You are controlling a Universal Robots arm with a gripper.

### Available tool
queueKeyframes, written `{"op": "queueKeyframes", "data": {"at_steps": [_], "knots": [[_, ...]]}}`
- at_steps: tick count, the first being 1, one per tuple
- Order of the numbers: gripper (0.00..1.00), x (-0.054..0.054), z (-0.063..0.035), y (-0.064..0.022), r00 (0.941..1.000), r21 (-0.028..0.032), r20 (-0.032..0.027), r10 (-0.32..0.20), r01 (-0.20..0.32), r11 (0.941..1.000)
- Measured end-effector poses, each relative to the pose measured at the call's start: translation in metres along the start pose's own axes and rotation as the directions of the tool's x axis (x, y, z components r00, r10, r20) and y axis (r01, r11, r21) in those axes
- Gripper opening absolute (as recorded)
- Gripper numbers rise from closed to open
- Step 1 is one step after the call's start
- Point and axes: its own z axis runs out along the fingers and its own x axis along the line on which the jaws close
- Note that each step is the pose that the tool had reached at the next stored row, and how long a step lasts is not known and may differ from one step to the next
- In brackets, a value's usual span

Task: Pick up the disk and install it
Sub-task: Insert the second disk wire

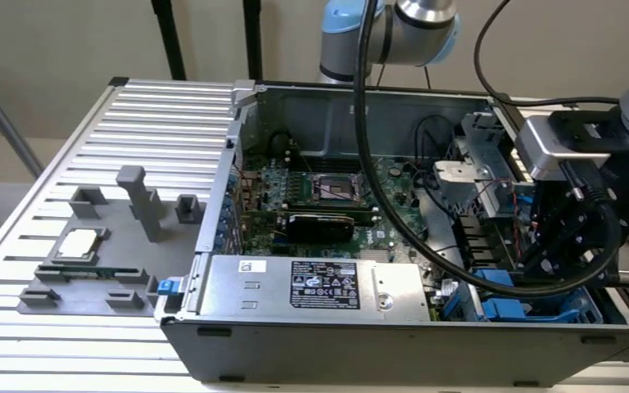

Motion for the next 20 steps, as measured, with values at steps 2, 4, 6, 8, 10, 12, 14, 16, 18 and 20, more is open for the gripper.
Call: {"op": "queueKeyframes", "data": {"at_steps": [2, 4, 6, 8, 10, 12, 14, 16, 18, 20], "knots": [[0.0, 0.0, 0.0, 0.0001, 1.0, 0.0, 0.0, 0.0, 0.0, 1.0], [0.0, 0.0001, -0.0001, 0.0002, 1.0, -0.0001, -0.0001, -0.001, 0.001, 1.0], [0.0, 0.0005, -0.0001, 0.0002, 1.0, -0.0001, -0.0002, -0.001, 0.001, 1.0], [0.0, 0.0009, -0.0001, 0.0001, 1.0, -0.0001, -0.0001, -0.002, 0.002, 1.0], [0.0, 0.0011, -0.0001, 0.0001, 1.0, -0.0002, 0.0, -0.003, 0.003, 1.0], [0.0, 0.0012, -0.0001, 0.0001, 1.0, -0.0003, -0.0001, -0.005, 0.005, 1.0], [0.0, 0.0012, -0.0001, 0.0001, 1.0, -0.0004, 0.0, -0.007, 0.007, 1.0], [0.0, 0.0013, -0.0001, 0.0001, 1.0, -0.0005, 0.0, -0.01, 0.01, 1.0], [0.0, 0.0014, -0.0002, 0.0001, 0.9999, -0.0007, -0.0001, -0.012, 0.012, 0.9999], [0.0, 0.002, -0.0002, 0.0, 0.9999, -0.001, 0.0, -0.017, 0.017, 0.9999]]}}
